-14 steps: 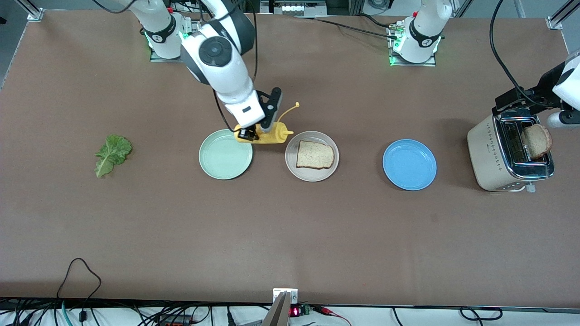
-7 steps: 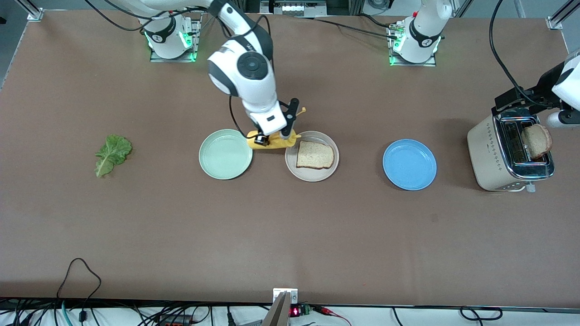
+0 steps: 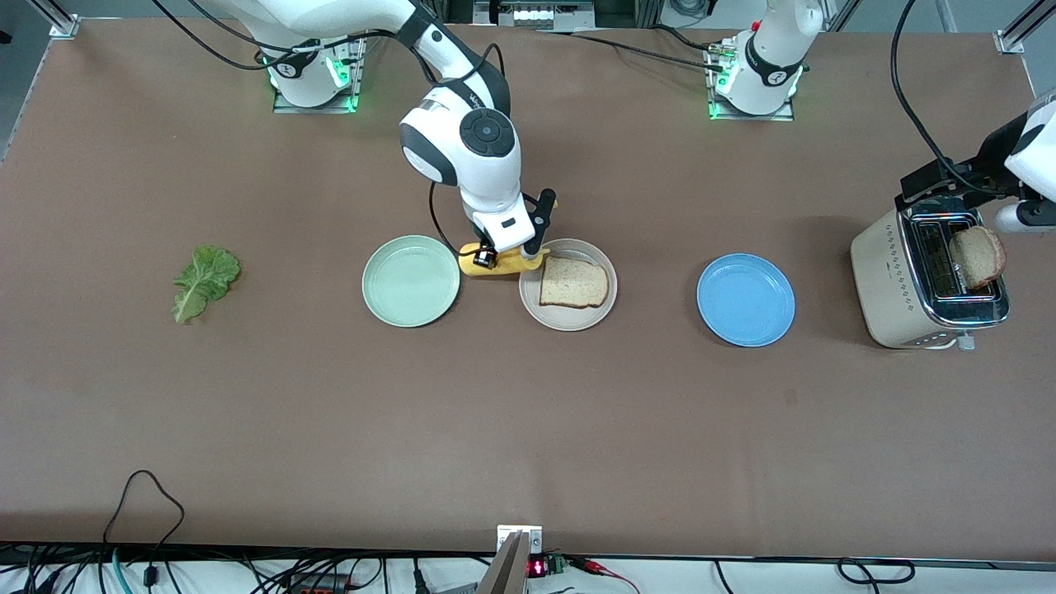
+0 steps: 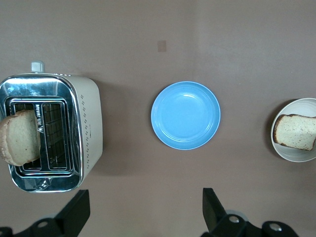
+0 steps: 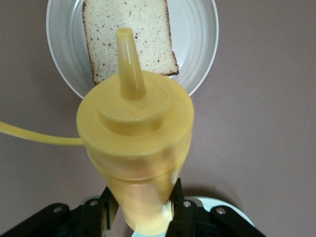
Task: Make sandwich in beige plate with both arms
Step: 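Carry the mustard bottle back beside the lettuce leaf with the right gripper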
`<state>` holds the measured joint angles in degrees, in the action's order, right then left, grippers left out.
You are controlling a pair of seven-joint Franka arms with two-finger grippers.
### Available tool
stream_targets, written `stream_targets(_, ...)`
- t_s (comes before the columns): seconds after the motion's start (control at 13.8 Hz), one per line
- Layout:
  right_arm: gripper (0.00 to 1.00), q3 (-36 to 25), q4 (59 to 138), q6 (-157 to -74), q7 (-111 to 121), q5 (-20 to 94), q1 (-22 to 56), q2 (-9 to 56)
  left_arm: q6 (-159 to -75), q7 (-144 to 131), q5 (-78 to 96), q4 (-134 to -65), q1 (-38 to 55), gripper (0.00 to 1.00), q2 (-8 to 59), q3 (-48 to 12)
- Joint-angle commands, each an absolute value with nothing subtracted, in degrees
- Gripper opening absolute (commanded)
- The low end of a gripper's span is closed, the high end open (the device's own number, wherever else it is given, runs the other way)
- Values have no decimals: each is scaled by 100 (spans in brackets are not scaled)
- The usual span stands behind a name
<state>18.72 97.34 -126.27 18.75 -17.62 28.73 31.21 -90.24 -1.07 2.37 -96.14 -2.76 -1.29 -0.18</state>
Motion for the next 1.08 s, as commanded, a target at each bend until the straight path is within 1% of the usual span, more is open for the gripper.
stream_targets(0.0, 0, 1863, 9580, -12454, 1811, -1811, 2866, 3050, -9009, -97, 114, -9677, -299, 100, -229, -53)
stream_targets(0.14, 0, 1863, 9589, -12445, 1845, -1627, 2594, 2849, -9009, -97, 114, -9668, -290, 100, -229, -53)
stream_targets(0.29, 0, 1863, 9615, -12253, 1889, -1320, 2313, 2559, -9009, -97, 114, -9677, -290, 100, -229, -61)
stream_targets(0.43, 0, 1863, 9703, -12112, 2379, -916, 1997, 2208, -9000, -97, 114, -9677, -290, 100, -229, -53)
stream_targets(0.58, 0, 1863, 9948, -12094, 3247, -389, 1532, 1839, -9000, -97, 114, -9668, -290, 100, -229, -61)
stream_targets(0.79, 0, 1872, 10562, -12102, 5108, 541, 592, 1250, -8982, -97, 114, -9668, -290, 100, -229, -53)
stream_targets(1.01, 0, 1872, 11064, -11989, 7375, 1666, -445, 915, -8974, -114, 114, -9677, -290, 100, -229, -62)
